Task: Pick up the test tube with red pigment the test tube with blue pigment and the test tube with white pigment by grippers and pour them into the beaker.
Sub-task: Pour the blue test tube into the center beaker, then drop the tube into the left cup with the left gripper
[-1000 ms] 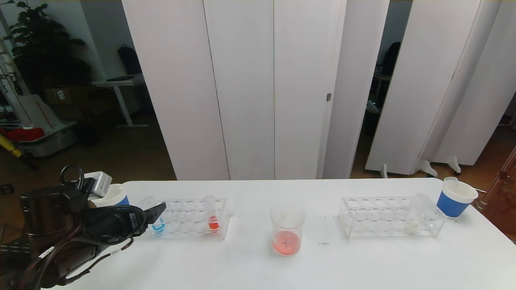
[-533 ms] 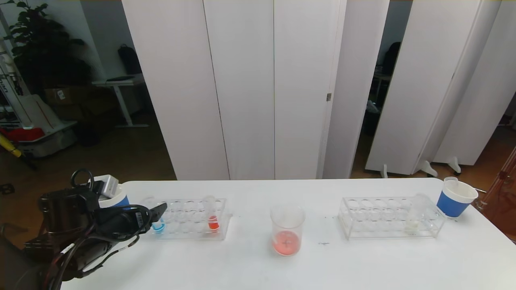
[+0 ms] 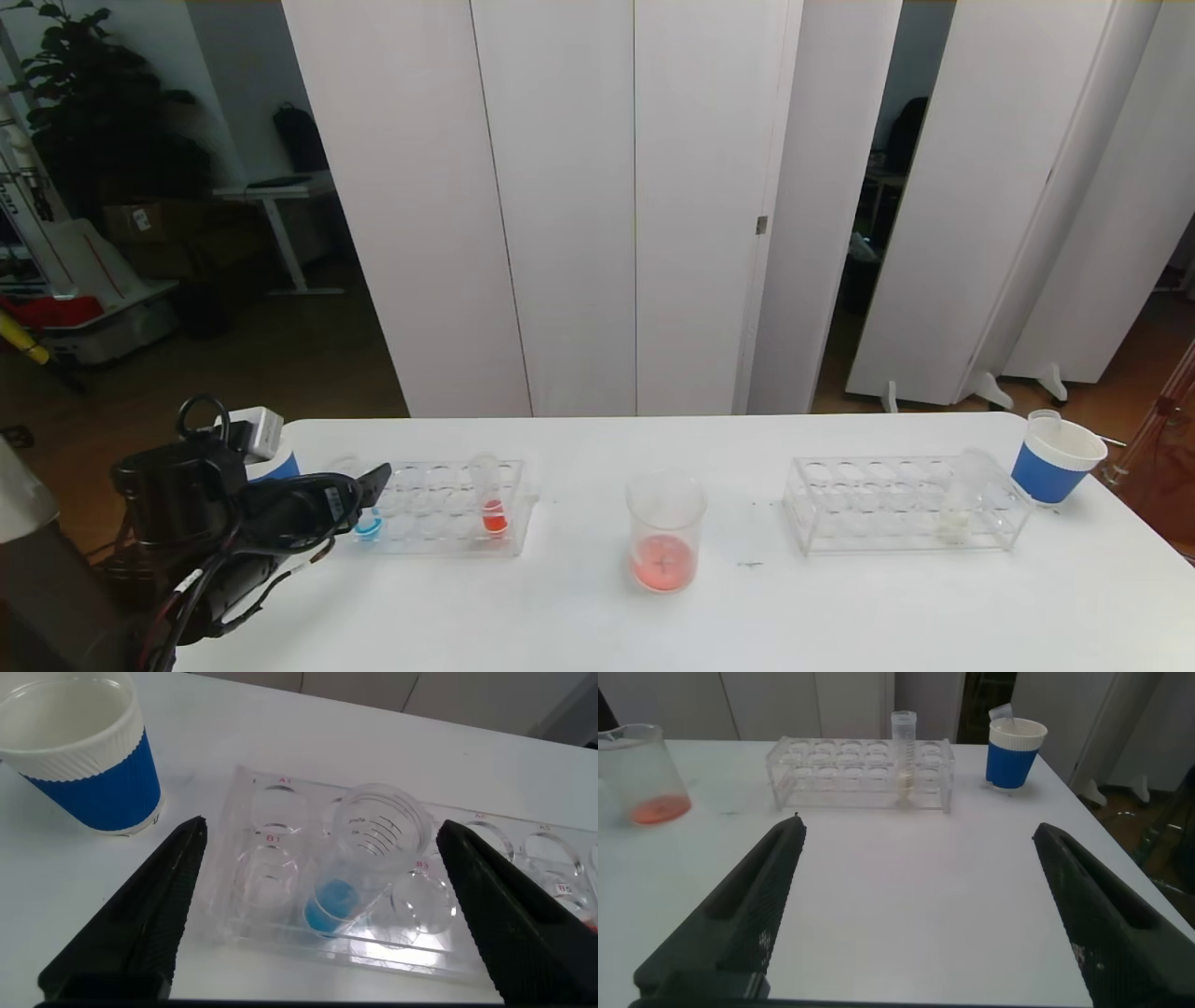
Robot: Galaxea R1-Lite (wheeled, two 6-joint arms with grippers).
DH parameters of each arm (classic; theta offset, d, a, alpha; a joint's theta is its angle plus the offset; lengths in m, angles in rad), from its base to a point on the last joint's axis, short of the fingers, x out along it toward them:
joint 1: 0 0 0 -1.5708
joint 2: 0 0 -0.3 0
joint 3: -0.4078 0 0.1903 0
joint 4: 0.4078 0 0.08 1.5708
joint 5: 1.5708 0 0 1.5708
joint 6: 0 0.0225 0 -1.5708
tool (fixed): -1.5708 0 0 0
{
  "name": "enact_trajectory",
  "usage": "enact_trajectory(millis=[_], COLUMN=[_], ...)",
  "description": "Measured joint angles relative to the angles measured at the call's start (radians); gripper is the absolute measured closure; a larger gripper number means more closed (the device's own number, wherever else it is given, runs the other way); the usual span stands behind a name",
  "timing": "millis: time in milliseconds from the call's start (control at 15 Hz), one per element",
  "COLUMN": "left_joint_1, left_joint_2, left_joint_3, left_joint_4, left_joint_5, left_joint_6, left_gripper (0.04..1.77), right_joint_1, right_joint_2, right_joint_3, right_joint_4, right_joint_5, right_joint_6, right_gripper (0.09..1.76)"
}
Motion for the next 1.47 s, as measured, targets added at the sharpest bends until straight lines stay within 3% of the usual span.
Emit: enact_trajectory(millis=[733,800,867,933,1000,1067,1200,1333,1467], left_joint_1=[0.004,0.004,0.004,0.004,0.0,0.003,0.004,0.001,0.001], left_joint_2=[0.053,0.063,0.072,0.079,0.083,0.086,0.09,0.091,0.091], left_joint_3=[-0.013,-0.013,-0.014,-0.017,-0.019,-0.019,-0.016,-0.013,-0.012], left_joint_4=[-0.049,-0.072,-0.086,-0.086,-0.088,-0.087,-0.087,-0.09,-0.09], left_joint_5=[0.001,0.002,0.003,0.002,-0.005,-0.004,-0.002,-0.002,-0.001], left_joint_6=[-0.016,-0.022,-0.024,-0.026,-0.025,-0.024,-0.025,-0.025,-0.025], left_gripper=[0.06,0.14,0.36,0.73,1.2,1.37,1.08,1.2,1.21], right_joint_1=[0.0,0.0,0.0,0.0,0.0,0.0,0.0,0.0,0.0], right_joint_2=[0.0,0.0,0.0,0.0,0.0,0.0,0.0,0.0,0.0], right_joint_3=[0.0,0.0,0.0,0.0,0.0,0.0,0.0,0.0,0.0], right_joint_4=[0.0,0.0,-0.001,0.0,-0.001,0.0,0.0,0.0,0.0], right_joint_5=[-0.001,-0.001,0.0,0.0,-0.001,-0.001,0.0,-0.001,0.0], right_joint_6=[0.0,0.0,0.0,0.0,0.0,0.0,0.0,0.0,0.0], right_gripper=[0.1,0.1,0.1,0.1,0.1,0.1,0.1,0.1,0.1])
